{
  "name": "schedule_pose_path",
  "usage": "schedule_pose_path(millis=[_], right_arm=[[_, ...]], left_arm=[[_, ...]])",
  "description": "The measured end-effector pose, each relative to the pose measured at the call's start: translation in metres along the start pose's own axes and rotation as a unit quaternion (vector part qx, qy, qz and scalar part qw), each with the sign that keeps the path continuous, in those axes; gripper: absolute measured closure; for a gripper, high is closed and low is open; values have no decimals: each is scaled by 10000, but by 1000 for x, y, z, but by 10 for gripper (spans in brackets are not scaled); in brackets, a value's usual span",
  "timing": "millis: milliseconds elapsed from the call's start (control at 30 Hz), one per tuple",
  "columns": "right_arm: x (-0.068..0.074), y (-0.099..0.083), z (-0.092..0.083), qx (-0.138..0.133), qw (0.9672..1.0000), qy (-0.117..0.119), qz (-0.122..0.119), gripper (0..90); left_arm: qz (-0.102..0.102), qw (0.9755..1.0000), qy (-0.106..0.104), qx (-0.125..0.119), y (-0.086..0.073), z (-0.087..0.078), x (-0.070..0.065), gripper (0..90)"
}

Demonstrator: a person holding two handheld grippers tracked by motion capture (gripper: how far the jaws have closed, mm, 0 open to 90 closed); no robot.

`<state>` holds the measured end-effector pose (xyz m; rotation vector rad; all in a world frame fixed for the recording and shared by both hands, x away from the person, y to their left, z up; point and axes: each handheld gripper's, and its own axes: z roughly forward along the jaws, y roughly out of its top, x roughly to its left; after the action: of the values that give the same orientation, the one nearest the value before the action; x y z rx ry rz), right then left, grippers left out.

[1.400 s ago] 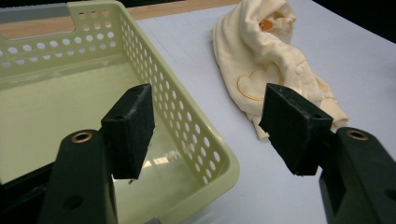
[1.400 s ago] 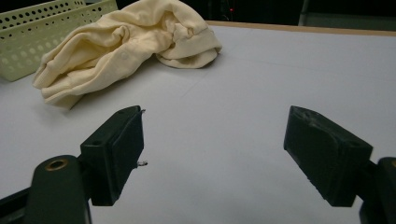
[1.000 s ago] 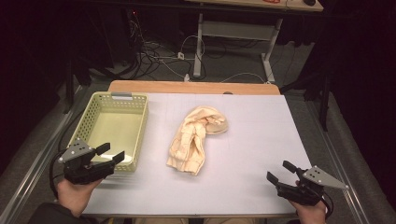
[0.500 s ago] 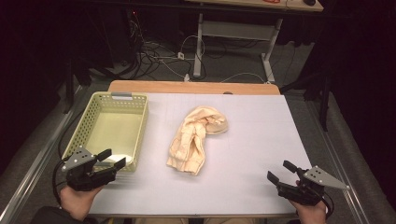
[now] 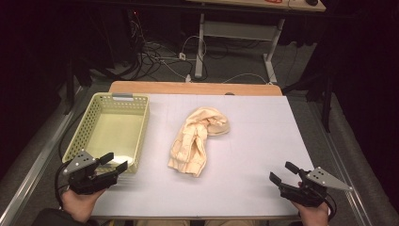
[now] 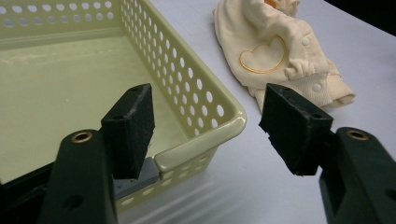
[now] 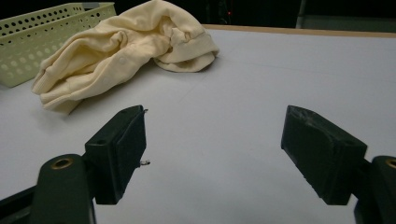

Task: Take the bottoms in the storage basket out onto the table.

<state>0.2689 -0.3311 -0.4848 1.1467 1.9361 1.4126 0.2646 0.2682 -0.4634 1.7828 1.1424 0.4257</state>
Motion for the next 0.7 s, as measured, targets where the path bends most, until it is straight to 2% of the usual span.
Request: schedule_pose_path(millis=[700], right_arm=[[2,1,0,-30,10000,19,-42,244]], left_arm=[[5,10000,-61,-13,0,1,-1,332]])
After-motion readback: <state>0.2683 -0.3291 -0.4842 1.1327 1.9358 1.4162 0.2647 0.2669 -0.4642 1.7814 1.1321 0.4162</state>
